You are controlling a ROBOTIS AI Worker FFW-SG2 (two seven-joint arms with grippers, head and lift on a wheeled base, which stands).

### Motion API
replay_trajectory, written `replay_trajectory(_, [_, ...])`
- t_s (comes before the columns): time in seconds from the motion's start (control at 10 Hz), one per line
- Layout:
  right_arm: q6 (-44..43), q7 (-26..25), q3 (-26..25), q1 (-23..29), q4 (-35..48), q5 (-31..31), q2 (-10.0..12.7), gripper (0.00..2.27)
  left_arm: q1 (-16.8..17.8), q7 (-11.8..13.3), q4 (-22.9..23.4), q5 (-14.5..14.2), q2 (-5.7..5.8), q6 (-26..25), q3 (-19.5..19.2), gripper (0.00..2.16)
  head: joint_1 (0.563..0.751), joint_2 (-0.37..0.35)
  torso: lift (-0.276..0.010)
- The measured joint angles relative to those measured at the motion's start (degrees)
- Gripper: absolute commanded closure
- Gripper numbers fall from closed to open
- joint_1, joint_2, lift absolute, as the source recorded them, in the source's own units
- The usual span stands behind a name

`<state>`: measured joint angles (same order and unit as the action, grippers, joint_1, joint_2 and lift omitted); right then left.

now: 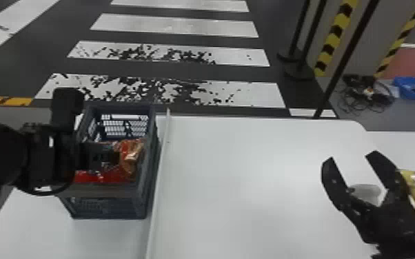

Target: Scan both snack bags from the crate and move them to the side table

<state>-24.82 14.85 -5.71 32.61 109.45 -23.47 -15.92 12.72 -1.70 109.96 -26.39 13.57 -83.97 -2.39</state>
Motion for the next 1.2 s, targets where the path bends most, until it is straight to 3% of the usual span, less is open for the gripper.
replay_trajectory(0.3, [0.0,0.0,0.1,0.0,0.0,0.0,0.1,0.11,-1.7,-1.1,1.4,-0.9,0.17,1.3,-0.8,2.15,0.695,-0.053,-0.095])
replay_trajectory(0.5, [-0.2,0.0,0.1,0.1,0.0,0.0,0.2,0.11,-3.3,-2.9,0.8,1.0,-0.05,4.4,-1.0,2.15,0.695,-0.032,-0.095])
replay_trajectory(0.6, [-0.2,0.0,0.0,0.2,0.0,0.0,0.1,0.11,-4.5,-5.8,0.4,1.5,-0.48,7.9,-1.1,2.15,0.695,-0.024,-0.095])
replay_trajectory(0.8, [-0.2,0.1,0.1,0.2,0.0,0.0,0.1,0.11,-6.2,-11.7,2.1,-0.6,-0.96,14.0,-1.0,2.15,0.695,-0.009,-0.095])
replay_trajectory(1.0, [-0.2,0.1,0.0,0.4,0.0,0.0,0.2,0.11,-7.9,-14.5,7.3,-2.6,-0.87,18.8,0.5,2.15,0.695,-0.025,-0.095])
replay_trajectory(1.2, [-0.6,0.1,-0.2,0.6,0.0,0.0,0.2,0.11,-8.7,-14.7,10.6,-2.2,-1.34,20.2,3.1,2.15,0.695,-0.064,-0.095])
